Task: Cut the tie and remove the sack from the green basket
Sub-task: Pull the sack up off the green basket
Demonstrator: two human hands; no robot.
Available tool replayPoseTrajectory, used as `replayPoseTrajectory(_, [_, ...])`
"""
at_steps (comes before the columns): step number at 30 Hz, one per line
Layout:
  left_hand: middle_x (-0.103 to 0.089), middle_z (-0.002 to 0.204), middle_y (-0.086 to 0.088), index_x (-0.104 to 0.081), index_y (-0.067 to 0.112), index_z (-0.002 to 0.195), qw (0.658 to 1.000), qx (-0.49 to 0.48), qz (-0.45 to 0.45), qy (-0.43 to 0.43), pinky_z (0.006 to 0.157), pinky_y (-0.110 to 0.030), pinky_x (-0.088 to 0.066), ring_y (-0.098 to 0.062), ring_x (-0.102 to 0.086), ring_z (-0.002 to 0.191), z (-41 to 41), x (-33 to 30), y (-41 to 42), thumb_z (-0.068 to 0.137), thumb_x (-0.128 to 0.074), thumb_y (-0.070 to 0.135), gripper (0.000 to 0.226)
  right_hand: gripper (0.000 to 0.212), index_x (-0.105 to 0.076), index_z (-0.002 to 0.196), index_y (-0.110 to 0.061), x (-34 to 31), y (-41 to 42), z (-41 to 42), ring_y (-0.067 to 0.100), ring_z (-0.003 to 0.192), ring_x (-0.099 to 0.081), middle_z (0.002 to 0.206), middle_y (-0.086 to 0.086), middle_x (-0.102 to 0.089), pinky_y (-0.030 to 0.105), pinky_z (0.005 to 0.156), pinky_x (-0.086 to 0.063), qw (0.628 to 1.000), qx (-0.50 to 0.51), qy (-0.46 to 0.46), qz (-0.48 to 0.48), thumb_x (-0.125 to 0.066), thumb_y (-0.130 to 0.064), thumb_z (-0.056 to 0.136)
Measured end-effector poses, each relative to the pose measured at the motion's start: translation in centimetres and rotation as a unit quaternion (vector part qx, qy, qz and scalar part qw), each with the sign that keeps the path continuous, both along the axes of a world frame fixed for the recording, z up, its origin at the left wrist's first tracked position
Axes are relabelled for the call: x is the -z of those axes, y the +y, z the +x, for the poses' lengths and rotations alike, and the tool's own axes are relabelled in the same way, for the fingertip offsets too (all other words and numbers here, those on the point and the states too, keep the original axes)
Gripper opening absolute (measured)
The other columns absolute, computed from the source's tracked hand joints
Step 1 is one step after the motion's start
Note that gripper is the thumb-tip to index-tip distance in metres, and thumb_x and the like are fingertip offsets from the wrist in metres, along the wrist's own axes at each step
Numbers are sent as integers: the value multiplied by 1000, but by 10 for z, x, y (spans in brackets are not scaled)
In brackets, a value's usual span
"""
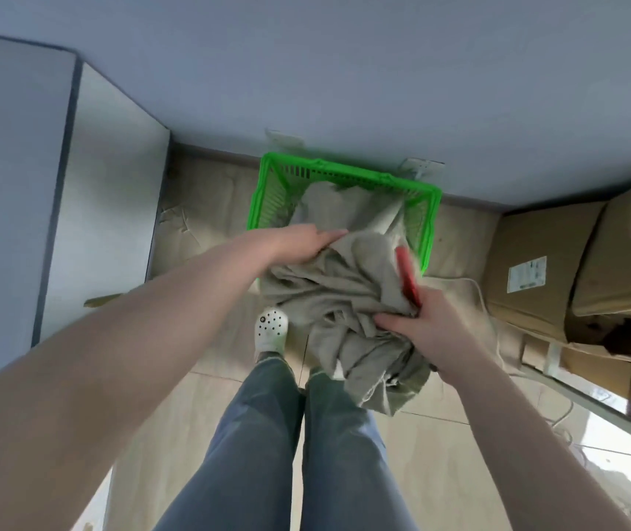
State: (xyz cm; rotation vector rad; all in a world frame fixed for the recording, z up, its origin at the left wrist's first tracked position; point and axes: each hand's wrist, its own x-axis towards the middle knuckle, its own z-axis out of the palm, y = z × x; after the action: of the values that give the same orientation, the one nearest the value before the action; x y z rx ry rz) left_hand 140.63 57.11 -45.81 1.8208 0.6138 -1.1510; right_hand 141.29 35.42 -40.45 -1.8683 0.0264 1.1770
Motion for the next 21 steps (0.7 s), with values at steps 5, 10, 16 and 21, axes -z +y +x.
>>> replayPoseTrajectory(5, [-60, 91, -8, -65, 7, 92, 974, -145, 4, -172, 79, -30, -40, -15, -51, 89, 16, -13, 21, 99, -49, 28, 28, 24, -70, 94, -15, -17, 12, 20, 15, 87, -73, 90, -1, -77, 31, 81, -60, 991, 96, -3, 89, -77, -2, 75])
replayPoseTrajectory(10, [-53, 125, 3, -43, 21, 129, 957, -113, -84, -252, 100, -30, -45, -9, -55, 114, -5, -16, 8, 80, -72, 46, 63, 34, -69, 108, -9, 13, 19, 36, 19, 91, -71, 97, 1, -74, 39, 86, -57, 993, 110, -37, -14, -79, -5, 76])
replayPoseTrajectory(16, [-28, 142, -3, -10, 44, 148, 960, -2, -22, -280, 109, -32, -35, -16, -41, 124, -26, -19, -23, 56, -82, 60, 118, 31, -69, 108, -3, 17, 42, 45, 24, 86, -74, 95, 11, -76, 34, 74, -59, 982, 161, 91, 25, -76, -14, 80])
replayPoseTrajectory(21, [-52, 111, 2, -54, 26, 105, 935, -77, 116, -326, 81, -42, -51, -19, -57, 96, -24, -5, -23, 68, -77, 53, 51, 34, -65, 105, -12, 12, 26, 50, 24, 89, -73, 98, 7, -75, 35, 78, -58, 961, 256, 99, -20, -72, -38, 84])
